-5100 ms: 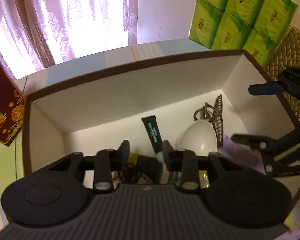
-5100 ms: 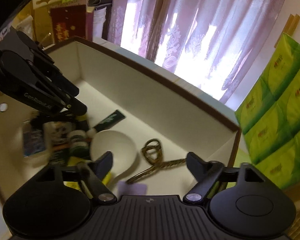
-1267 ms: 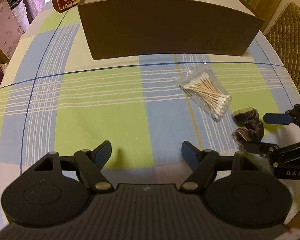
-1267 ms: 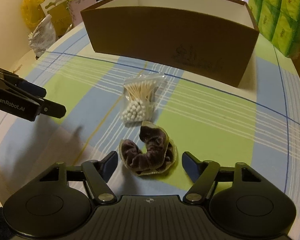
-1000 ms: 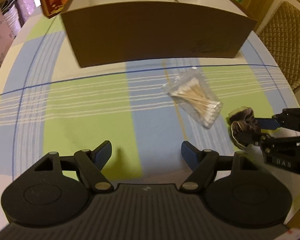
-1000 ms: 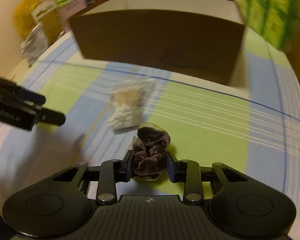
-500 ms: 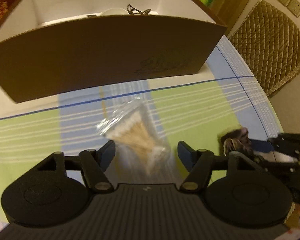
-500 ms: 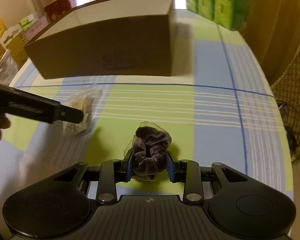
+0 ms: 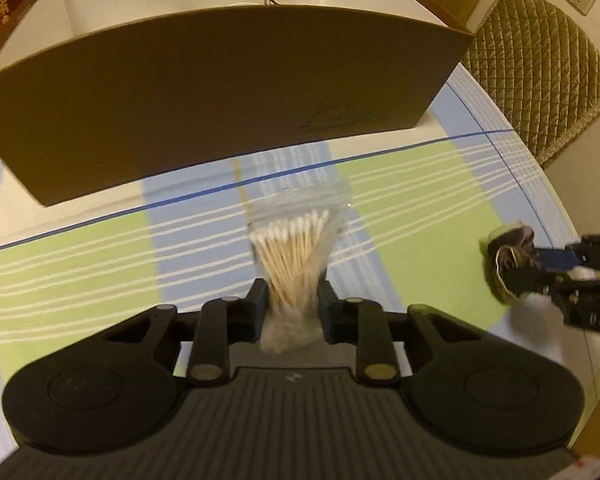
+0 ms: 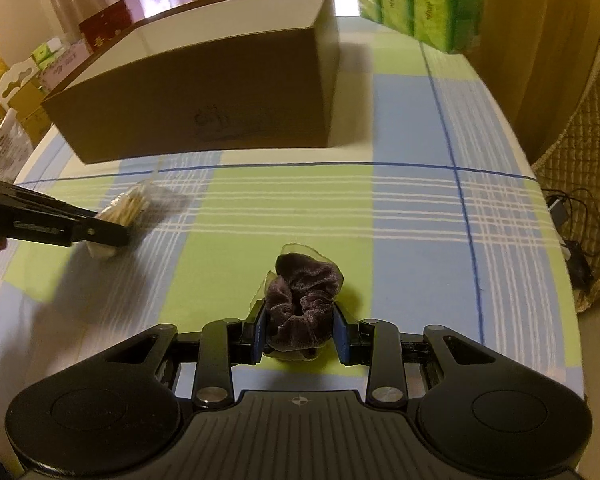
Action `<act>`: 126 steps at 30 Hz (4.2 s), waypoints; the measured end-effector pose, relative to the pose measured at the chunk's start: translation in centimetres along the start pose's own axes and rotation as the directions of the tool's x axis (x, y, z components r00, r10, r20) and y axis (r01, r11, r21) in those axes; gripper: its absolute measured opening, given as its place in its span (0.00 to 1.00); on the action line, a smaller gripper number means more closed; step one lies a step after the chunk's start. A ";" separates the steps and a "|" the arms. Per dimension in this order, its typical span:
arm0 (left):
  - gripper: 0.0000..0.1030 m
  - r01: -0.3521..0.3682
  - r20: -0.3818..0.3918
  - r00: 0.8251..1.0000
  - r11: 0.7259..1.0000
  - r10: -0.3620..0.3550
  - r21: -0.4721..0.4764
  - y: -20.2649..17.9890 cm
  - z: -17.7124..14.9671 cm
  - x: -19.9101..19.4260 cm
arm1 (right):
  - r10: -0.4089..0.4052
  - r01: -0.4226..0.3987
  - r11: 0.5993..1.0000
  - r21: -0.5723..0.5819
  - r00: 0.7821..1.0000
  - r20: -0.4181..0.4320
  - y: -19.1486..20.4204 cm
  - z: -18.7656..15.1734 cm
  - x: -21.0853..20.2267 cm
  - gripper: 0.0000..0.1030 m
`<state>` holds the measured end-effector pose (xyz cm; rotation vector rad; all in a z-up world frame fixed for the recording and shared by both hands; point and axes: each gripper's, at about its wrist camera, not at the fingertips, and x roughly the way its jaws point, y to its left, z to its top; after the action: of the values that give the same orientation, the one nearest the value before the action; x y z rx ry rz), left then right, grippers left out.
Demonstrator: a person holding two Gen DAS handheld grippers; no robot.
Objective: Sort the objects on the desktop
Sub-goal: 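Grasp the brown velvet scrunchie with the right tool while the left tool grasps the cotton-swab bag, then lift and carry the scrunchie and cotton-swab bag over the brown box, then lower both items into the box and open both tools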
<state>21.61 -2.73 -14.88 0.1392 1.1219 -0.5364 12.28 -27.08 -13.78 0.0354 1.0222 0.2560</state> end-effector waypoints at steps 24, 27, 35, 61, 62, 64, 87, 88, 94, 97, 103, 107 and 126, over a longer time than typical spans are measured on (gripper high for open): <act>0.20 -0.030 -0.030 0.999 0.992 0.034 0.119 -0.6 -0.3 -0.2 | -0.020 0.016 0.992 -0.127 0.999 -0.035 2.0 -0.2 1.2 0.30; 0.19 -0.028 -0.029 0.999 0.994 0.031 0.103 -0.4 -0.6 -0.7 | -0.007 0.003 0.993 -0.116 1.000 -0.029 1.9 -0.2 0.9 0.28; 0.19 -0.036 -0.005 0.999 0.997 0.036 0.071 -0.1 -1.3 -2.8 | 0.050 -0.051 0.990 -0.130 0.999 -0.009 3.3 0.5 0.0 0.26; 0.19 -0.026 0.158 0.987 1.000 0.023 0.016 -0.1 0.2 -9.7 | 0.172 -0.156 0.969 -0.194 0.982 0.074 5.7 4.5 -1.9 0.26; 0.19 -0.026 0.163 0.986 1.000 0.023 0.017 -0.2 0.4 -9.9 | 0.176 -0.158 0.968 -0.194 0.981 0.080 5.7 4.8 -2.0 0.26; 0.19 -0.027 0.174 0.985 0.999 0.023 0.020 -0.2 0.7 -10.2 | 0.180 -0.159 0.967 -0.198 0.979 0.094 5.7 5.3 -2.3 0.26; 0.19 -0.024 0.252 0.968 0.999 0.014 0.035 0.4 2.8 -11.5 | 0.196 -0.153 0.962 -0.227 0.964 0.182 6.5 9.4 -3.8 0.26; 0.19 -0.025 0.253 0.967 0.999 0.015 0.035 0.4 2.8 -11.5 | 0.197 -0.153 0.961 -0.230 0.963 0.185 6.6 9.6 -3.8 0.26; 0.19 -0.027 0.264 0.965 0.999 0.016 0.035 0.5 3.1 -11.6 | 0.202 -0.152 0.958 -0.243 0.960 0.196 7.0 10.3 -4.0 0.26; 0.19 -0.031 0.272 0.962 0.999 0.020 0.037 0.6 3.4 -11.8 | 0.206 -0.152 0.956 -0.250 0.957 0.205 7.1 10.7 -4.1 0.26; 0.19 -0.045 0.305 0.952 0.998 0.032 0.038 1.1 4.5 -12.6 | 0.211 -0.146 0.954 -0.261 0.947 0.240 7.2 12.3 -4.5 0.26; 0.19 -0.062 0.332 0.942 0.997 0.045 0.041 1.7 5.7 -13.1 | 0.211 -0.139 0.954 -0.267 0.941 0.265 7.1 13.7 -4.7 0.26; 0.19 -0.123 0.300 0.948 0.991 0.102 0.050 8.2 15.4 -8.9 | 0.125 -0.066 0.959 -0.275 0.971 0.202 5.8 22.9 3.1 0.27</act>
<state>35.24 1.71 -1.56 0.1745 0.7974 -0.4754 32.10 -18.74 -3.49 -0.1290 0.7616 0.4669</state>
